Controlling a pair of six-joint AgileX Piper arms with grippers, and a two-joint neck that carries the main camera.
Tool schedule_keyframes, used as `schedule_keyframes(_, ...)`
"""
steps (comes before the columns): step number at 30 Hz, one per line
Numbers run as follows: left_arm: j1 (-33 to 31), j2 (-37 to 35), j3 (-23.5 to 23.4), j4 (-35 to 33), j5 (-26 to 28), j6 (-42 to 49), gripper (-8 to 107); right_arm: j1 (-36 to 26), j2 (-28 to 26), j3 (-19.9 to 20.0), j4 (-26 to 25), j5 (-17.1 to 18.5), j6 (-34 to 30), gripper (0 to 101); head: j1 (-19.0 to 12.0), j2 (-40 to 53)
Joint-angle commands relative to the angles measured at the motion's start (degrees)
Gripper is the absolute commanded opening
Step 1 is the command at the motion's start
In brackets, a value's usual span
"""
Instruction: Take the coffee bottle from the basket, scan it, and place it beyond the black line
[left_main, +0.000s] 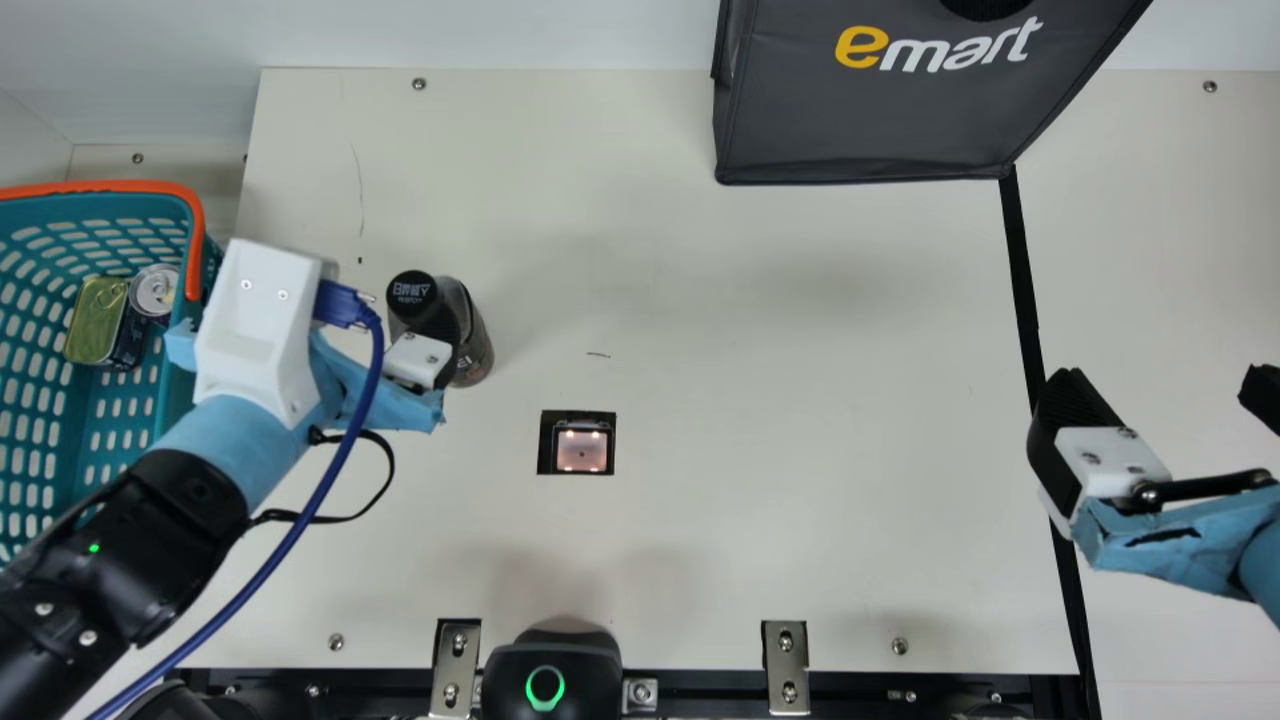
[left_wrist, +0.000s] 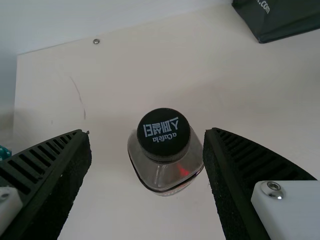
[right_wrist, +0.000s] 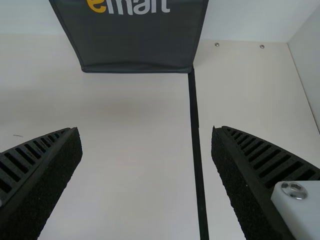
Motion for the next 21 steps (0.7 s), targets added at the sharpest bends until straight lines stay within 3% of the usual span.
schedule_keyframes(1,-0.4,0.4,0.3,1.5,-0.1,-1.9,90,0.0,0.0,0.0,0.0,0.0,0.0,91,-1.5,0.0)
schedule_keyframes(19,-3.0,4.5,1.9,10.5,-2.0,-12.8,90,0.0,0.0,0.0,0.0,0.0,0.0,91,-1.5,0.0)
schedule_keyframes(21,-3.2,4.7,2.0,11.0,-1.9,-13.5,77,0.0,0.0,0.0,0.0,0.0,0.0,91,-1.5,0.0)
